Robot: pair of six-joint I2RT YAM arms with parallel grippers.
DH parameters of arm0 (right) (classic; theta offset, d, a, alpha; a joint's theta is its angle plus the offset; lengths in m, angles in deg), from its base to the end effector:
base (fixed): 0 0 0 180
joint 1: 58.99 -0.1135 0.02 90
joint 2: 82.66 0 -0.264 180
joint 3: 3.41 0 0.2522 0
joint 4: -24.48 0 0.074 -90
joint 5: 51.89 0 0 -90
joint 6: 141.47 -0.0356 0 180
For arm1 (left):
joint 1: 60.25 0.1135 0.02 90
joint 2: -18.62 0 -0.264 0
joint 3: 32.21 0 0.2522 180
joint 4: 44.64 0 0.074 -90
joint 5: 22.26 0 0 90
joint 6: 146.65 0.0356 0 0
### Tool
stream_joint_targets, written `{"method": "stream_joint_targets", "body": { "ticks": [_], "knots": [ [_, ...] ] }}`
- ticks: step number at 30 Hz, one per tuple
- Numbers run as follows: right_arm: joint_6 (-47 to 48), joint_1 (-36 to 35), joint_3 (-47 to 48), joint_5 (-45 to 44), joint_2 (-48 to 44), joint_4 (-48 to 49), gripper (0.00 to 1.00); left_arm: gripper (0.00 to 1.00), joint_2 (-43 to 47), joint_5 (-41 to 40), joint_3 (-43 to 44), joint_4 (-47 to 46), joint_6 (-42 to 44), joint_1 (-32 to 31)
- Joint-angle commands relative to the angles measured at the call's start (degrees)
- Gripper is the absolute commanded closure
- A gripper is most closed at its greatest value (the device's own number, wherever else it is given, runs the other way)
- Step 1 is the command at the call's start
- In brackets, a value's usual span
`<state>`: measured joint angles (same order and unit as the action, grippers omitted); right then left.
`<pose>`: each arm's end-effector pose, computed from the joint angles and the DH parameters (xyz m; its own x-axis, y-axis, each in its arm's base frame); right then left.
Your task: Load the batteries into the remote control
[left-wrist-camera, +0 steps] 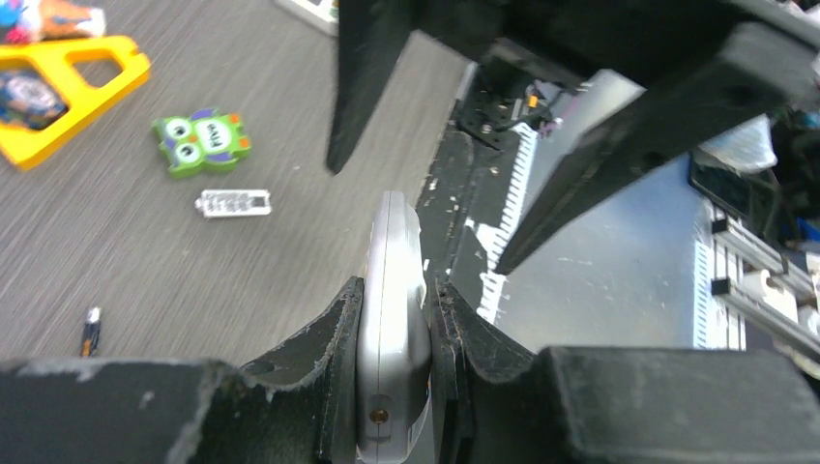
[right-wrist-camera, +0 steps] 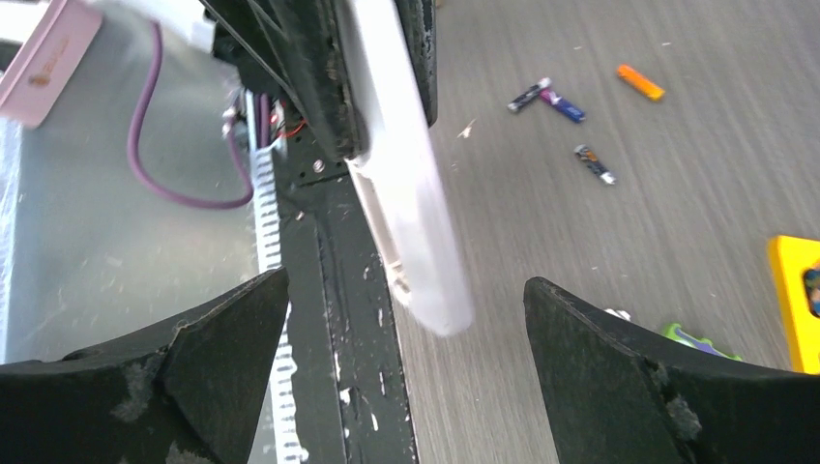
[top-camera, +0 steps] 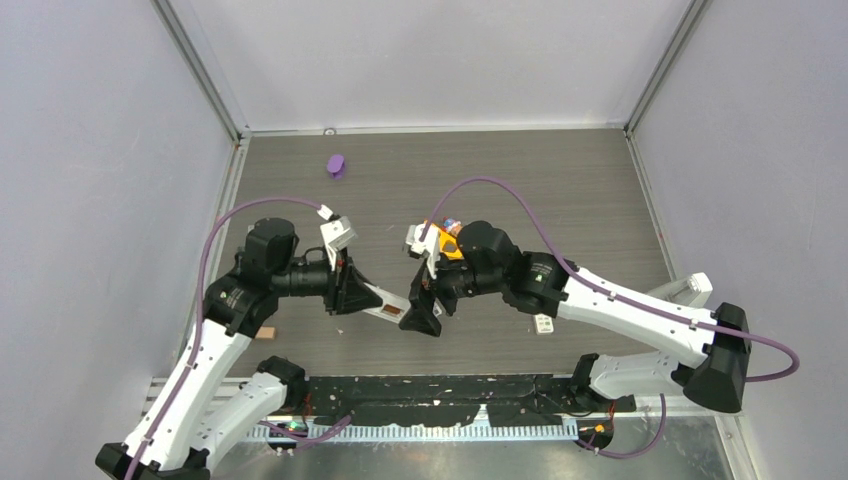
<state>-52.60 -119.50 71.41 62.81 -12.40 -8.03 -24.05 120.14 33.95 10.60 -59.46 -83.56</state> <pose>0.1230 0.2477 0.3322 -0.2499 -0.4054 -0.8793 -0.9678 0.1340 0.2132 0.1161 -0.0807 0.3426 -0.5249 0.1936 -0.8289 0.8354 0.3036 -0.4581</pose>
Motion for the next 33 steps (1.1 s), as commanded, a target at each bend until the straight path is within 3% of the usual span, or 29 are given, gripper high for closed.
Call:
{"method": "stream_joint_targets", "body": {
  "ticks": [1,3,6,9,15,17,18,20,21,24,33],
  "knots": [
    [3.3,0.1,3.3,8.5,0.3,-0.6,0.02,1.00,2.4,8.8,1.4,-2.4,1.7,-0.1],
    [2.6,0.1,3.5,10.0,0.8,-0.3,0.01,1.00,3.0,8.9,1.1,-4.0,-0.2,-0.1],
    [1.3,0.1,3.1,11.5,1.4,0.0,0.12,1.00,3.5,10.4,0.1,-7.6,-3.0,-0.1],
    [-1.9,0.1,2.4,13.2,1.5,1.7,0.32,1.00,4.1,10.8,-0.5,-9.4,-4.7,-0.1],
    [-5.8,0.1,1.1,14.5,1.6,5.3,0.58,1.00,5.2,10.6,-0.9,-10.6,-7.5,-0.1],
    [-7.2,0.1,0.6,14.5,1.4,6.4,0.73,1.00,5.6,10.2,-1.3,-12.5,-9.6,-0.1],
    [-8.0,0.1,0.4,14.0,1.2,6.9,0.82,0.93,5.9,10.0,-1.5,-13.0,-10.6,-0.1],
    [-10.7,0.1,-1.1,13.3,0.4,10.1,0.88,0.77,6.5,8.2,-1.9,-16.0,-13.6,-0.1],
    [-12.9,0.1,-2.3,12.6,-0.5,12.7,0.90,0.67,6.9,6.6,-2.3,-17.6,-15.8,-0.1],
    [-18.2,0.4,-5.7,9.7,-2.7,20.5,0.93,0.56,8.1,0.2,-3.6,-24.1,-23.9,-0.1],
    [-30.5,0.9,-9.1,3.9,-6.6,30.5,0.90,0.44,12.4,-10.3,-13.2,-54.8,-44.1,-0.1]
  ]
}}
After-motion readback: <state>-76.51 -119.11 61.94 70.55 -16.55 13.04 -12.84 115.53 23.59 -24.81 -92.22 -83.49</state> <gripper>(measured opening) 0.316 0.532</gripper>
